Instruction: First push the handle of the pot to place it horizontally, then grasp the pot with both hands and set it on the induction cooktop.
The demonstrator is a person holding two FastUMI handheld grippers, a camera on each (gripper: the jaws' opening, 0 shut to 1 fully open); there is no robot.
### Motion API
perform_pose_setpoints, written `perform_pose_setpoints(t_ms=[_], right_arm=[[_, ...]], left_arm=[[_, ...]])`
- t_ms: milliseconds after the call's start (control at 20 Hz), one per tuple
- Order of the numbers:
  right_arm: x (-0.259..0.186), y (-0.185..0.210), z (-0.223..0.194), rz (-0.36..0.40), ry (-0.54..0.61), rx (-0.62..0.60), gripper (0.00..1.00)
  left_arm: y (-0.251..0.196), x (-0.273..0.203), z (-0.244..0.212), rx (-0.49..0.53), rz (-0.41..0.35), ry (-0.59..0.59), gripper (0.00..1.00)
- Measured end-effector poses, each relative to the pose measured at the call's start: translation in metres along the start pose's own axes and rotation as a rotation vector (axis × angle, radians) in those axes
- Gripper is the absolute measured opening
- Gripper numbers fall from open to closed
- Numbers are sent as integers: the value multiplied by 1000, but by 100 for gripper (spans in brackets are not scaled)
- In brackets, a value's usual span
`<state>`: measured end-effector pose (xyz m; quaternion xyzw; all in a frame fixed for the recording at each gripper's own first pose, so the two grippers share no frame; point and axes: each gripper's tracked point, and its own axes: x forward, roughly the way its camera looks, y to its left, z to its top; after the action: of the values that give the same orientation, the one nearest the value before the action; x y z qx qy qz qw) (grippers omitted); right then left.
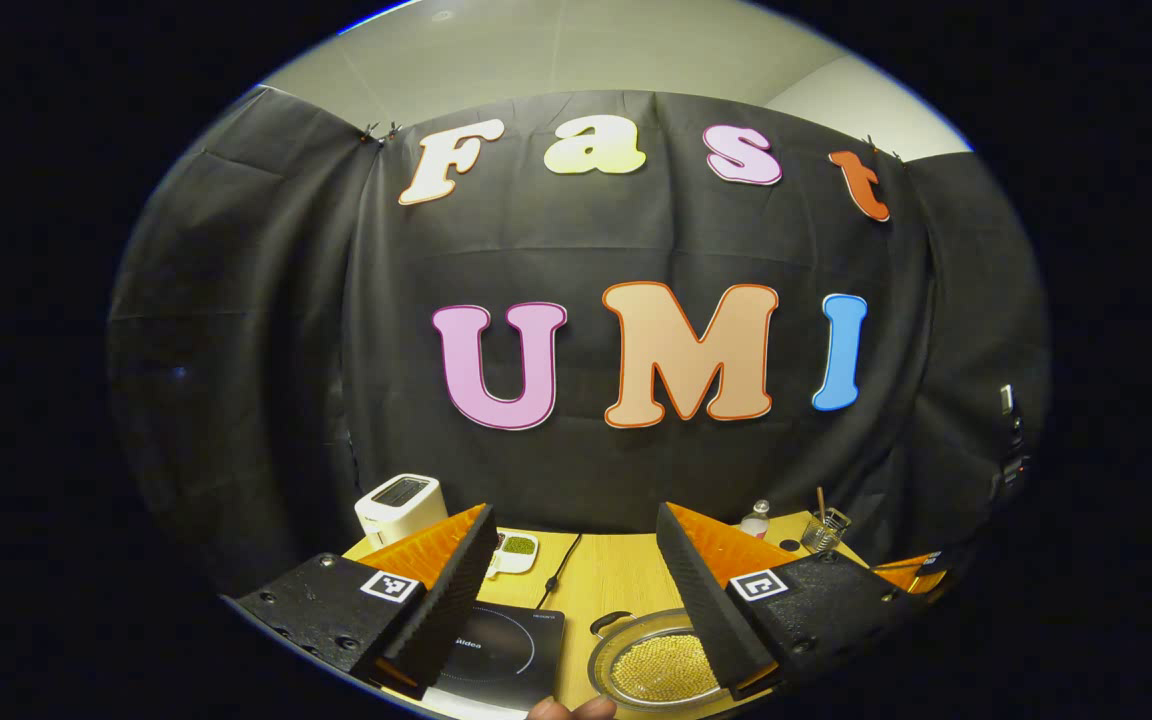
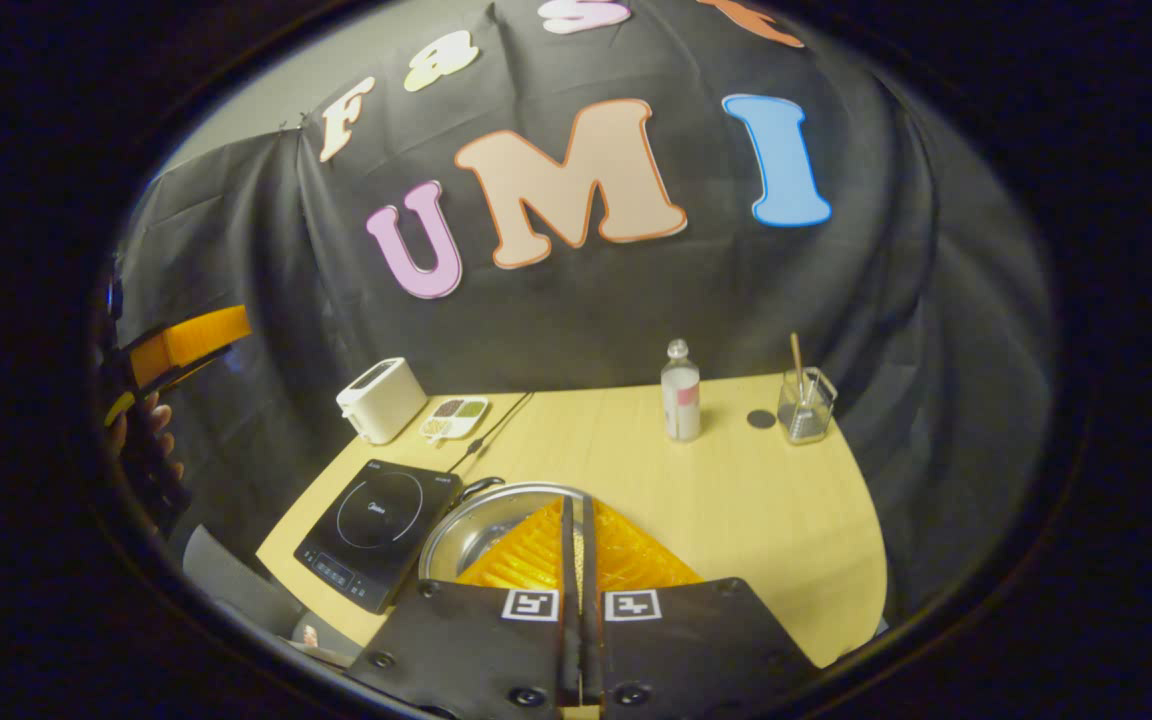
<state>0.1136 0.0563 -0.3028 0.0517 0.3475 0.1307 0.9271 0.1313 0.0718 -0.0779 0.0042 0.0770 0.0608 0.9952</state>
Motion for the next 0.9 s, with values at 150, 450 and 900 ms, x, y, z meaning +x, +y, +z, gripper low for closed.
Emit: perform_pose_setpoints(t_ms=[150, 450, 900], right_arm=[[14, 3, -35, -11, 106, 16, 3], [27, 14, -90, -24, 226, 29, 3], [31, 35, -174, 10, 458, 29, 3]], left_arm=[[5, 12, -10, -7, -31, 18, 97], [20, 28, -31, -35, -68, 56, 96], [36, 40, -43, -61, -85, 75, 98]])
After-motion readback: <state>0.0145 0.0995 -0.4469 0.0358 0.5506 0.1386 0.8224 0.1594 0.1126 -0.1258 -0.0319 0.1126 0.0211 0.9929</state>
